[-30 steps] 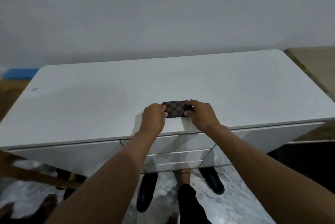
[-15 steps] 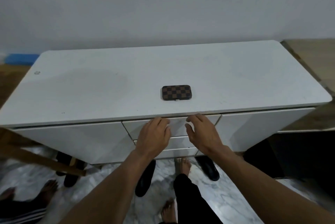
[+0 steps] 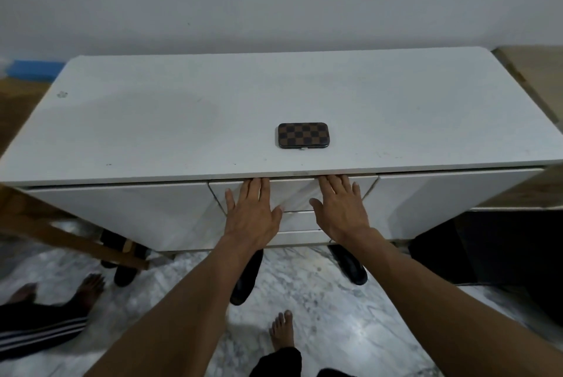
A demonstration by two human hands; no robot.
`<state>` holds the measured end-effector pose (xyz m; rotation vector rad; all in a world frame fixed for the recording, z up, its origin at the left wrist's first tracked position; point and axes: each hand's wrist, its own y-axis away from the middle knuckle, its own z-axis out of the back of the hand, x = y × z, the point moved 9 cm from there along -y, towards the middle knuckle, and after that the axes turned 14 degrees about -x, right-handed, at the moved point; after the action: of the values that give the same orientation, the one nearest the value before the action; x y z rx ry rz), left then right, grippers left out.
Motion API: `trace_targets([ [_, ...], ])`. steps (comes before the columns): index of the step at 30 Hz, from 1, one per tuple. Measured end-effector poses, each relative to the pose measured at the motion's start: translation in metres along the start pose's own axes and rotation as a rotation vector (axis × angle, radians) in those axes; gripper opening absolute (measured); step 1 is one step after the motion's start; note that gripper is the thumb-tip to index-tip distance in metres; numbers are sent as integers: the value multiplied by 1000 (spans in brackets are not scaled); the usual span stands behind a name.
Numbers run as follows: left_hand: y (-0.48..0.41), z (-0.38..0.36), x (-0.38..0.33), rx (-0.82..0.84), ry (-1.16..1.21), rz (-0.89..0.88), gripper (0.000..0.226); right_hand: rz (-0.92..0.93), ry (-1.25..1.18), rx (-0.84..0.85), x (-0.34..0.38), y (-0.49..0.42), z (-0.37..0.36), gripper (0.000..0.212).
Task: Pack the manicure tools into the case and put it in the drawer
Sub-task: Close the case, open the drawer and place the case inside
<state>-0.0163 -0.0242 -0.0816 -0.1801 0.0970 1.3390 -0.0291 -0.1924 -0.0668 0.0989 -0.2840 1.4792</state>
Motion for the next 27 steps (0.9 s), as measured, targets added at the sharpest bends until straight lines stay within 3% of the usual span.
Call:
trace_targets([
  [5,11,5,-7,-23,4,11,71,4,-53,6,4,8,7,54],
  [12,57,0,-14,122,91,99,81,-4,-53,189,-4,59,-2,65],
  [27,172,6,-25,208,205,110,72,-29,-37,305,5,179,10,66],
])
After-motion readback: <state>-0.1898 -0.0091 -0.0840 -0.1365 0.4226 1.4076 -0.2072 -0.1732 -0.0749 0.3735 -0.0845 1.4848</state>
